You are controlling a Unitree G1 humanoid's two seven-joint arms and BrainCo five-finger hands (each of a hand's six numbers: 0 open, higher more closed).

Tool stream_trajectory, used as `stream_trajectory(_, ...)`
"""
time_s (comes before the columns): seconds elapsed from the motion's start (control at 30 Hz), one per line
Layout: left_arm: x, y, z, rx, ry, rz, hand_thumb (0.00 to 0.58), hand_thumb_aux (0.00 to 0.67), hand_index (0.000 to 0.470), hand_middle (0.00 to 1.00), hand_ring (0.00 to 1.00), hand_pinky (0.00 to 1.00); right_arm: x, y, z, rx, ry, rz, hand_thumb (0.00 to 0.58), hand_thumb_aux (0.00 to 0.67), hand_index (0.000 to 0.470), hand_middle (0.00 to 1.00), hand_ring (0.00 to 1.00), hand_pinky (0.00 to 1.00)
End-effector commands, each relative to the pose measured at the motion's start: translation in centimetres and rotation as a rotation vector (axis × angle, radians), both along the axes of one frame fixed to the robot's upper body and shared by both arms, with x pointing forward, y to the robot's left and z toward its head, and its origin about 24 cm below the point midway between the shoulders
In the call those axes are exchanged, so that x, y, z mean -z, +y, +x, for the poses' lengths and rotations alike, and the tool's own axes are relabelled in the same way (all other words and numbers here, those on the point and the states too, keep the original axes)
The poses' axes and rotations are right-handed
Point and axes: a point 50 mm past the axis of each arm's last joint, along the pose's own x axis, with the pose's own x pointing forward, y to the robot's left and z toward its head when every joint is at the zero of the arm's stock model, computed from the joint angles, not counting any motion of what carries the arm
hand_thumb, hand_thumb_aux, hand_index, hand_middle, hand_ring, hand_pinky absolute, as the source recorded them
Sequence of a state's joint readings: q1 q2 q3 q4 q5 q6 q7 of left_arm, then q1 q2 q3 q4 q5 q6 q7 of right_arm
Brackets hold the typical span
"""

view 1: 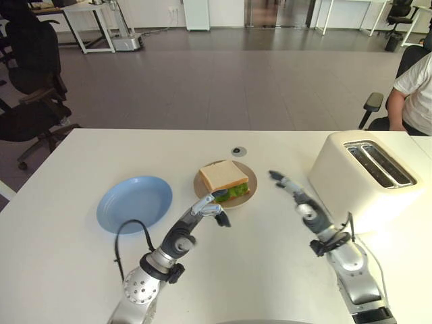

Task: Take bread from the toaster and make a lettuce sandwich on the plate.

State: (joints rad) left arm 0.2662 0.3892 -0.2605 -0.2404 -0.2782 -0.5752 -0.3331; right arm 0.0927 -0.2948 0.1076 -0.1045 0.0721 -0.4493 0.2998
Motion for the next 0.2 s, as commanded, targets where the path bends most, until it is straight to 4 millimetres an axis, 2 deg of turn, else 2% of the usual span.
stream_trajectory(0.03, 0.50, 0.57, 0.87, 0.000, 0.068, -0.090, 0.000, 0.000, 0.000, 0.00, 0.00, 0.00, 1.14, -0.84, 0.51, -0.022, 0.067, 0.148, 0.000, 0.000, 0.000, 0.00, 0.00, 0.00)
stream_trajectory(0.2, 0.59, 0.84, 0.76, -0.025, 0.090, -0.148, 0.000, 0.000, 0.000, 0.00, 0.00, 0.00, 0.50, -0.81, 1.00, -0.153, 0.101, 0.332, 0.000, 0.000, 0.000, 0.00, 0.00, 0.00)
